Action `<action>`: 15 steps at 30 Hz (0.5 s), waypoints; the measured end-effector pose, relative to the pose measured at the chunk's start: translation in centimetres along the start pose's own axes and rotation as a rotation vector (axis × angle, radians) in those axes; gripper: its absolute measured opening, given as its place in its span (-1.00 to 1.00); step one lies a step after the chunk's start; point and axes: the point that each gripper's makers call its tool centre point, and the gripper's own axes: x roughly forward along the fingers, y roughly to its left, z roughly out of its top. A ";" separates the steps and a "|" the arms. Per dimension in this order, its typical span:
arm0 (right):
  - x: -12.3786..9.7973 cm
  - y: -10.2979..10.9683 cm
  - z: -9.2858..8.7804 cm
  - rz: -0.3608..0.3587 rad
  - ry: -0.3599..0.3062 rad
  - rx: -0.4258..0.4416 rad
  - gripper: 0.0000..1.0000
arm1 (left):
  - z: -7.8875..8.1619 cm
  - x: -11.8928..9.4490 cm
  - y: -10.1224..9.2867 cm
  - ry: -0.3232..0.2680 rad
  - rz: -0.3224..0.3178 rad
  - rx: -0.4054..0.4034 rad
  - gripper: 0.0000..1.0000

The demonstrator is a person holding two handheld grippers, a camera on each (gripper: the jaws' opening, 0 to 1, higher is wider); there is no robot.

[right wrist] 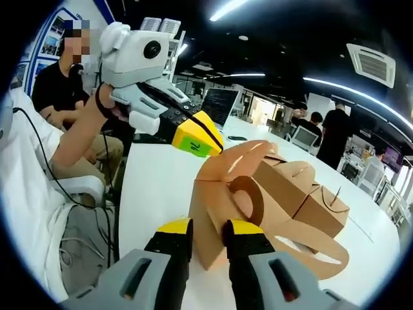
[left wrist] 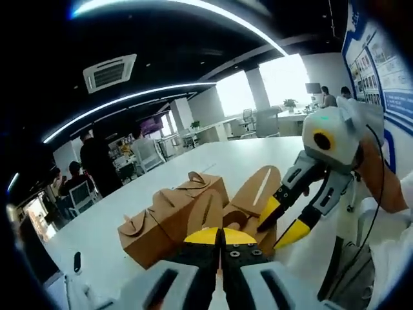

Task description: Pick up one paper box from the group, open the paper box, and remove the item inside

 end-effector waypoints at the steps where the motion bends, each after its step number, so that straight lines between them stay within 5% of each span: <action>1: 0.0 0.0 0.0 0.000 -0.001 0.001 -0.56 | -0.1 -0.1 0.1 -0.002 0.000 -0.007 -0.94; 15: 0.0 -0.1 0.0 -0.007 -0.003 0.003 -0.57 | -0.5 -1.0 1.4 -0.028 0.030 -0.043 -0.94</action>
